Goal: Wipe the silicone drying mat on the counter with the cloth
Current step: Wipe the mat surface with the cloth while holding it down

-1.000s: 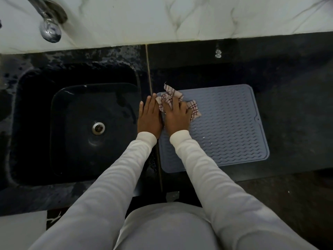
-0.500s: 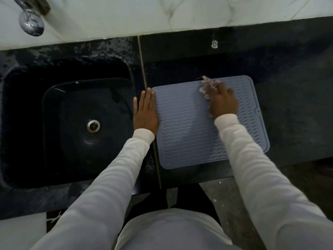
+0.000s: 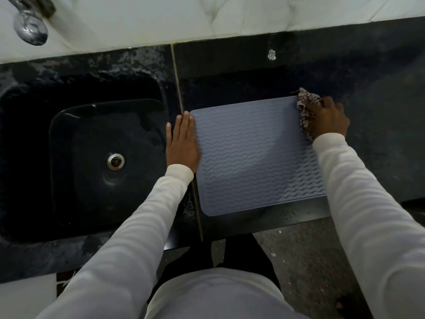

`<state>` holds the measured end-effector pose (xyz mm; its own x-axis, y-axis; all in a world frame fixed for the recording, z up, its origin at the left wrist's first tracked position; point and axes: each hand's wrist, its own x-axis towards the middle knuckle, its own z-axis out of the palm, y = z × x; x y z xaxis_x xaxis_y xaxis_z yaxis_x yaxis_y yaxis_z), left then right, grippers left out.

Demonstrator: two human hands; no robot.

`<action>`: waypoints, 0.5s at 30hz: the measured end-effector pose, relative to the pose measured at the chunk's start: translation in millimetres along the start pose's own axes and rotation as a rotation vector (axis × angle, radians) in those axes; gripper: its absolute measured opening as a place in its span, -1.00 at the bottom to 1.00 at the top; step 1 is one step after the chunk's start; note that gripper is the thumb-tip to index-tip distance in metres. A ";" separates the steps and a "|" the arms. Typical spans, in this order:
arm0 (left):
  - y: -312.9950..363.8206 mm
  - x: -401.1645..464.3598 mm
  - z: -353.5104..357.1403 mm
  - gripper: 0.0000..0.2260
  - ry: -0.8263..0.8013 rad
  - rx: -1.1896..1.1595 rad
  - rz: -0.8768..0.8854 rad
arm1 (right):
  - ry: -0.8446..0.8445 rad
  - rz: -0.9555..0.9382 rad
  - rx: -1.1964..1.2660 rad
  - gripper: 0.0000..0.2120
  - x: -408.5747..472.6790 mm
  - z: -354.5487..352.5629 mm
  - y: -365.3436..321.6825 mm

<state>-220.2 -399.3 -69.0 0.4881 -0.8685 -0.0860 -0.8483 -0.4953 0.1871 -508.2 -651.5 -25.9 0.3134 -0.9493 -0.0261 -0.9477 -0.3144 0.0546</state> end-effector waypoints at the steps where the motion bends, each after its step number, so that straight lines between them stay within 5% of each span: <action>1: 0.0 0.1 -1.1 -0.45 -0.005 0.007 0.002 | 0.001 0.003 -0.003 -0.74 4.1 -1.4 3.3; 10: 2.4 2.1 -6.8 -0.49 -0.022 0.024 -0.002 | -0.074 0.116 0.084 -0.72 9.6 -26.6 -15.2; 15: 3.4 1.7 -9.4 -0.46 -0.019 -0.027 -0.001 | -0.005 -0.072 0.269 -0.69 -21.0 -57.1 -82.2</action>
<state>-220.3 -402.3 -59.3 0.4847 -0.8684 -0.1042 -0.8420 -0.4956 0.2133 -433.5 -606.2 27.1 0.3807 -0.9244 -0.0257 -0.9053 -0.3669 -0.2143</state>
